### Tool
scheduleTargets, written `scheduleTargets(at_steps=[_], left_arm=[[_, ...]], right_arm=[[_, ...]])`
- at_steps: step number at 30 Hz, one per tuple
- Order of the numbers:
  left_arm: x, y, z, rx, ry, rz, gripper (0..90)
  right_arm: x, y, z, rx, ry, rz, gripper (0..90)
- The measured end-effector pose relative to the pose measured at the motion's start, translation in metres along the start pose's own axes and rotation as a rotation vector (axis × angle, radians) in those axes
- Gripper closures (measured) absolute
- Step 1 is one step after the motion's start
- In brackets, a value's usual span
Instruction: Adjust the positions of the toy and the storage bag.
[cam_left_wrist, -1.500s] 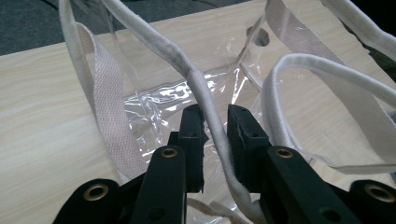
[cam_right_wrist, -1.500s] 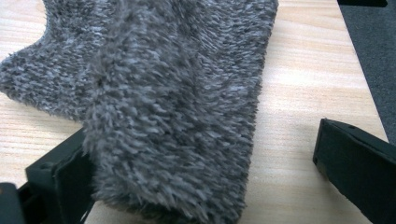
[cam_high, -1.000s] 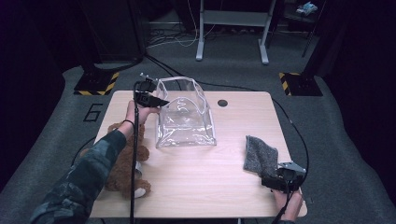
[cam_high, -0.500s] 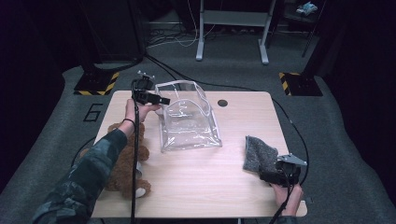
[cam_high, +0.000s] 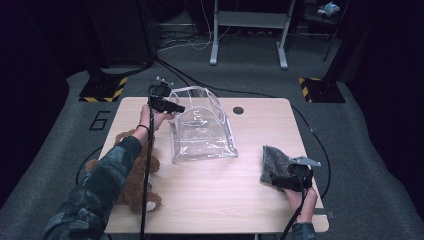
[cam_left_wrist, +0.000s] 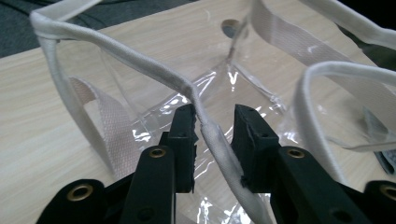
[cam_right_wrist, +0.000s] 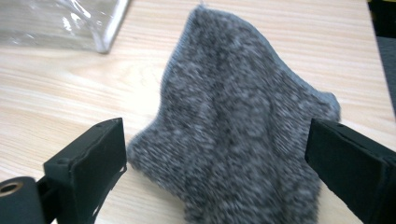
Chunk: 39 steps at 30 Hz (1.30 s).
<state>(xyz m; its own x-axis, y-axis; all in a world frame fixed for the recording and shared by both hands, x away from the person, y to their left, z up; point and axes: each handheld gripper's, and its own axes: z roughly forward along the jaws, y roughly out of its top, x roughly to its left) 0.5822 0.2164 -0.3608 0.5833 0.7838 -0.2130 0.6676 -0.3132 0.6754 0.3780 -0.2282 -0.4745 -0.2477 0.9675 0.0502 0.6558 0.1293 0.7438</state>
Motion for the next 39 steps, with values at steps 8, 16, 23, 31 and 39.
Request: scheduleTargets(at_steps=[8, 16, 23, 31, 39], left_arm=[[-0.011, -0.001, 0.003, -0.017, -0.083, 0.044, 73.4], [-0.022, 0.001, 0.006, 0.008, -0.153, 0.109, 74.0], [-0.034, 0.004, 0.010, 0.035, -0.218, 0.165, 74.3], [-0.027, 0.005, 0.014, 0.055, -0.123, 0.118, 64.2], [-0.006, 0.004, 0.004, 0.030, -0.039, -0.002, 39.3]], right_arm=[[0.008, 0.026, 0.002, -0.002, 0.059, -0.018, 6.0], [0.022, 0.058, 0.005, -0.022, 0.095, -0.048, 6.9], [0.033, 0.085, 0.010, -0.032, 0.131, -0.069, 7.8], [0.049, 0.126, 0.016, -0.067, 0.181, -0.095, 11.1], [0.065, 0.166, 0.022, -0.101, 0.240, -0.066, 23.1]])
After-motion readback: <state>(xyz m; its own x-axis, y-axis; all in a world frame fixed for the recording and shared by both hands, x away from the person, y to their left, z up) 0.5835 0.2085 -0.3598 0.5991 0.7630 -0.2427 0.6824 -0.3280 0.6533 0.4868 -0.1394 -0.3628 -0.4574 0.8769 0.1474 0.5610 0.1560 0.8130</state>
